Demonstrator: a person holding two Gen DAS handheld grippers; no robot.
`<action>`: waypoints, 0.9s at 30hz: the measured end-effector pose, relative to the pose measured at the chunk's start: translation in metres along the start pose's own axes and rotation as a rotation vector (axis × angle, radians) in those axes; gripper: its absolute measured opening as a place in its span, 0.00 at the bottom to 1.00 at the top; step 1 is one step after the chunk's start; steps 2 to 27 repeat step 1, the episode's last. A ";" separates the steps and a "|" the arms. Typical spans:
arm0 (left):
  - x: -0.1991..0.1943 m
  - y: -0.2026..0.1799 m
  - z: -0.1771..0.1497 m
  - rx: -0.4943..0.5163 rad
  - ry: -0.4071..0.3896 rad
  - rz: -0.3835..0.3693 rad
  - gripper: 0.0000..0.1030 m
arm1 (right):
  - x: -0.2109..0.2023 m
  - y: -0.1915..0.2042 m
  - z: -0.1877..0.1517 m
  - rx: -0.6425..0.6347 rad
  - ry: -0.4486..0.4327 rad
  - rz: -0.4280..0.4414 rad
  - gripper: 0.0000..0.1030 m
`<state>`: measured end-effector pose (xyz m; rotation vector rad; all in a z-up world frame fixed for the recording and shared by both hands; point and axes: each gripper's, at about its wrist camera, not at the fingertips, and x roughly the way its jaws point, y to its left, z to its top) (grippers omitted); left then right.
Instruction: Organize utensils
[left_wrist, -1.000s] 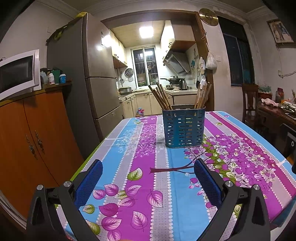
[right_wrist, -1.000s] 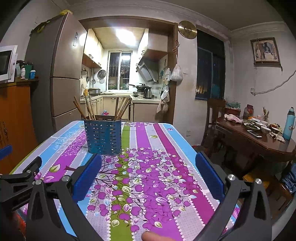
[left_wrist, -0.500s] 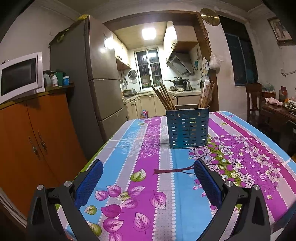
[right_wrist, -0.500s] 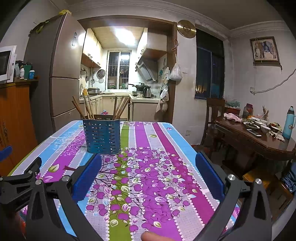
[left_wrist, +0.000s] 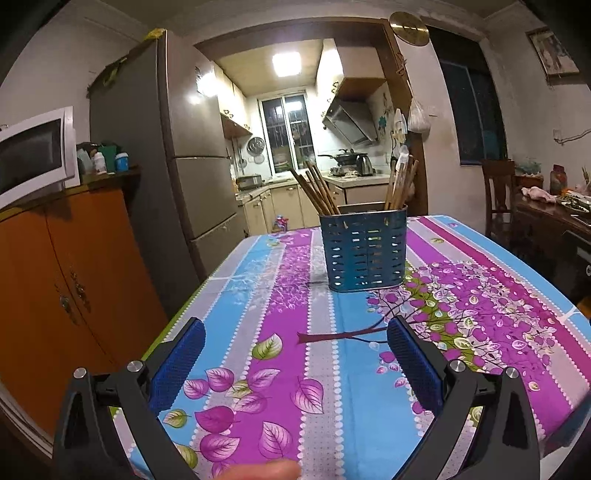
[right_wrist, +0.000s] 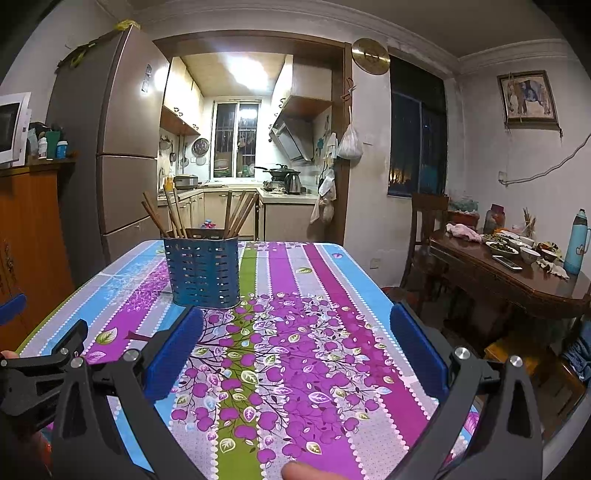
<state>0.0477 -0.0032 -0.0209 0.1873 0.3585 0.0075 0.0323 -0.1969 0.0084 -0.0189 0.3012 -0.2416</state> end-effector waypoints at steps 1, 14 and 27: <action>0.001 0.000 0.000 -0.001 0.006 0.005 0.96 | 0.000 0.000 0.000 0.000 0.000 0.000 0.95; 0.001 0.000 0.000 -0.001 0.006 0.005 0.96 | 0.000 0.000 0.000 0.000 0.000 0.000 0.95; 0.001 0.000 0.000 -0.001 0.006 0.005 0.96 | 0.000 0.000 0.000 0.000 0.000 0.000 0.95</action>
